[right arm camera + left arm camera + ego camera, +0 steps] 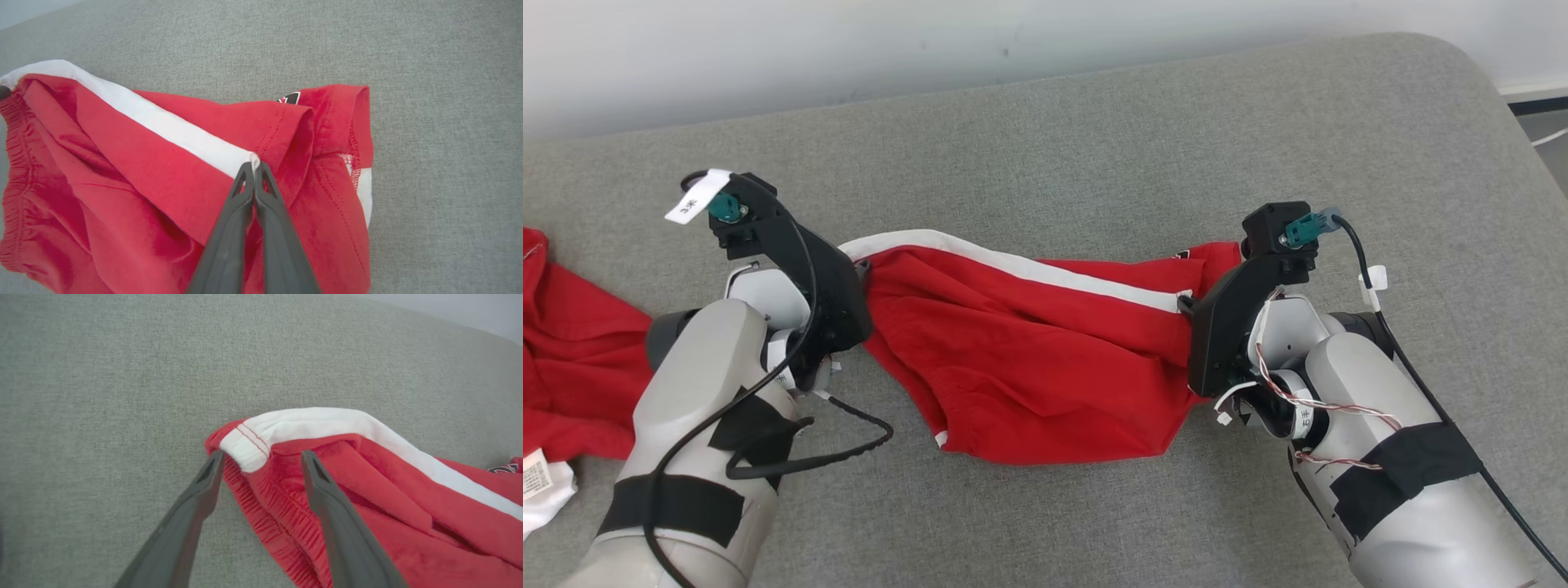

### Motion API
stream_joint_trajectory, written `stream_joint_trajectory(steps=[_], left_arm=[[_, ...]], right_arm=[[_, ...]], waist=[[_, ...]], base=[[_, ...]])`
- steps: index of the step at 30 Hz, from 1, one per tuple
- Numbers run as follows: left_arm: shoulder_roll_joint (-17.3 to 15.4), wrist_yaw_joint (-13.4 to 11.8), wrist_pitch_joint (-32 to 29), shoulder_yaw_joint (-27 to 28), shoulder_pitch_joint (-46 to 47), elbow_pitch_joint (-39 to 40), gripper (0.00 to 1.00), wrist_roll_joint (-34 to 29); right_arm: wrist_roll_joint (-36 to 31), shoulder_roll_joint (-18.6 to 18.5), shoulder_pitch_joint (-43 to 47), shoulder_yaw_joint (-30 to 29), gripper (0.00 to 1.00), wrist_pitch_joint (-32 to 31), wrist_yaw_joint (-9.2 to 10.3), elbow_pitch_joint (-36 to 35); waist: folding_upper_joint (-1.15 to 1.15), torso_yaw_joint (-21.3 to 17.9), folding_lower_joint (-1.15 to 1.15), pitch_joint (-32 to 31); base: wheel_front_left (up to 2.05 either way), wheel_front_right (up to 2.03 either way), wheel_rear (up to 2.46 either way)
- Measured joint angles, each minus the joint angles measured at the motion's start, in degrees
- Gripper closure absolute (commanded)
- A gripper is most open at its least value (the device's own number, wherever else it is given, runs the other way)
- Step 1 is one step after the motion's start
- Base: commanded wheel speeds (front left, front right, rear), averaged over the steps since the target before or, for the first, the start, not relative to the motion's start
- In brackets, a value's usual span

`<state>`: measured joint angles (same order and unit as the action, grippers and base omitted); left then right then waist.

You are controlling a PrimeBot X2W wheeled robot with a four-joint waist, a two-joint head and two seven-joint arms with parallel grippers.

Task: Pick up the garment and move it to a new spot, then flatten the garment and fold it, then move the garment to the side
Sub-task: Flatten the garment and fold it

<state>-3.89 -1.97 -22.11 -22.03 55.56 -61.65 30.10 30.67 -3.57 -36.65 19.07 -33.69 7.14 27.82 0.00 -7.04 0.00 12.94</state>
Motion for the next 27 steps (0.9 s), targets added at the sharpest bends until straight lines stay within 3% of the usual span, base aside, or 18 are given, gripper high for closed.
stream_joint_trajectory(steps=[21,23,24,25,27], left_arm=[[-0.82,-2.04,1.69,2.57,1.55,-2.19,0.00,1.64],[-0.80,-2.04,1.65,2.56,1.54,-2.44,0.30,1.64],[-0.80,-2.04,1.64,2.54,1.54,-2.54,0.38,1.64],[-0.78,-2.04,1.64,2.53,1.54,-2.59,0.52,1.64],[-0.70,-2.04,1.63,2.47,1.55,-2.69,0.63,1.64]], right_arm=[[0.09,0.04,0.94,0.87,1.00,-0.01,0.00,-0.37],[0.09,0.04,0.94,0.94,1.00,-0.01,0.01,-0.37],[0.10,0.04,0.94,0.94,1.00,-0.01,0.01,-0.37],[0.10,0.04,0.94,0.93,1.00,-0.01,0.01,-0.37],[0.10,0.04,0.93,0.92,1.00,-0.01,0.00,-0.36]], waist=[[0.00,-0.90,0.00,0.81],[0.00,-0.91,0.00,0.90],[0.00,-0.91,0.00,0.95],[0.00,-0.90,0.00,1.00],[0.00,-0.88,0.00,1.12]], base=[[0.00,0.00,0.00],[0.00,0.00,0.00],[0.00,0.00,0.00],[0.00,0.00,0.00],[0.00,0.00,0.00]])
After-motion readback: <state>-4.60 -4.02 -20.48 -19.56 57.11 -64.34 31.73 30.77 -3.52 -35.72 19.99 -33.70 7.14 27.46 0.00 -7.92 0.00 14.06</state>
